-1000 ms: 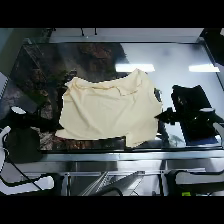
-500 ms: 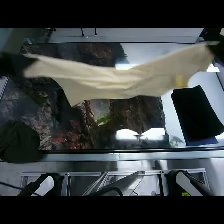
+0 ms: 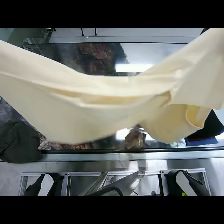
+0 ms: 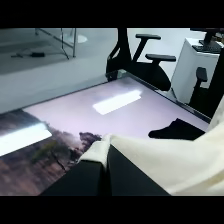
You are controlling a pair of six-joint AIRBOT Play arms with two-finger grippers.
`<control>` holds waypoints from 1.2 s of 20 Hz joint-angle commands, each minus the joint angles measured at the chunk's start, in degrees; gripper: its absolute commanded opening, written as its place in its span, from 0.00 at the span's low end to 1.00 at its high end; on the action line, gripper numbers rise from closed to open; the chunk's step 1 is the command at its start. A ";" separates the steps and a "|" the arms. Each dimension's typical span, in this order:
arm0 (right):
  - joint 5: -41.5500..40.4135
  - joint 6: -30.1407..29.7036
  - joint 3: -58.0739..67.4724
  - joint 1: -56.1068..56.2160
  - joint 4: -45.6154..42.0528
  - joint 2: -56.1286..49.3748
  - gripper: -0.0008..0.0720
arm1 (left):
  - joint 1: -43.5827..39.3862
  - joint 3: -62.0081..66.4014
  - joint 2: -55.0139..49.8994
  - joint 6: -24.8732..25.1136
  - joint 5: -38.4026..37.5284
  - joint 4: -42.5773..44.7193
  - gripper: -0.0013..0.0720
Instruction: Fold the shirts.
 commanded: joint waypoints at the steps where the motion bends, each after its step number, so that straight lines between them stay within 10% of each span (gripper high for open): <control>1: 2.75 -2.43 -5.03 2.32 2.27 -8.59 0.03 | -10.05 -8.46 -7.10 0.68 1.92 13.00 0.04; 10: -16.96 -4.63 -14.91 17.07 -10.10 -45.09 0.03 | -27.76 -6.93 -45.68 -4.31 16.59 34.91 0.04; 18: -13.44 -4.52 -3.43 13.97 -3.78 -55.30 0.03 | -27.76 15.96 -61.59 -14.67 10.12 37.48 0.04; 24: -3.87 1.88 -3.56 13.05 -19.34 -55.34 0.03 | -28.48 17.33 -64.17 -16.24 6.08 47.28 0.04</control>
